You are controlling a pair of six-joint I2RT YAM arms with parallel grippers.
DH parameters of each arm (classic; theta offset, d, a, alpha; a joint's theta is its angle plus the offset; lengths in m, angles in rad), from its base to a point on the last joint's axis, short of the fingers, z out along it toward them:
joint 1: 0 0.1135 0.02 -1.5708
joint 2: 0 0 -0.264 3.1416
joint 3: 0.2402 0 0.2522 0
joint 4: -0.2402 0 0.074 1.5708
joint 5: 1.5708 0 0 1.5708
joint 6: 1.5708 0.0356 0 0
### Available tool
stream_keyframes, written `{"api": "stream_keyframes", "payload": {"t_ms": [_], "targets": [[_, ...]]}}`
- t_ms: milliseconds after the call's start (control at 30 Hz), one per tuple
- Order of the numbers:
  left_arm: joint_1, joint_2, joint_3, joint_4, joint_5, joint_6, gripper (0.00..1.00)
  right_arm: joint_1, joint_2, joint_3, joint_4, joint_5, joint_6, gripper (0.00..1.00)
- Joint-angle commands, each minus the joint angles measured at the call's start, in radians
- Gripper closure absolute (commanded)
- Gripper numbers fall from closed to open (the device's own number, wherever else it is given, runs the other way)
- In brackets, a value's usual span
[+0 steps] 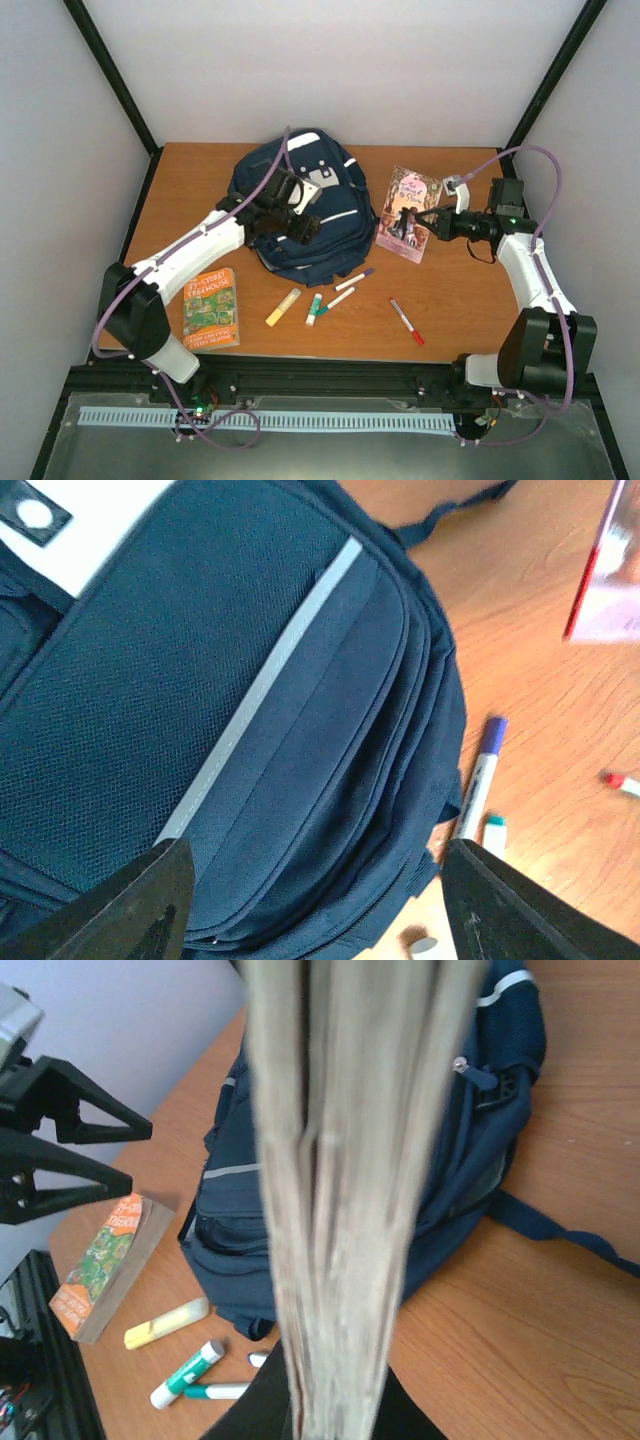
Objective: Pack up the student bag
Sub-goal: Place the book in the student bag.
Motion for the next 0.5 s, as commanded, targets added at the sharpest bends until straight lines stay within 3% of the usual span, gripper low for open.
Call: {"api": "stream_keyframes", "payload": {"t_ms": [0,467], "targets": [[-0.033,0.039,0.02,-0.038,-0.029,0.111,0.31,-0.034,-0.028,-0.014,0.044,0.002,-0.021,0.97],[-0.12,0.256,0.115,-0.156,-0.142,0.205,0.34,-0.046,0.011,-0.012,0.024,-0.053,-0.02,0.97]]}}
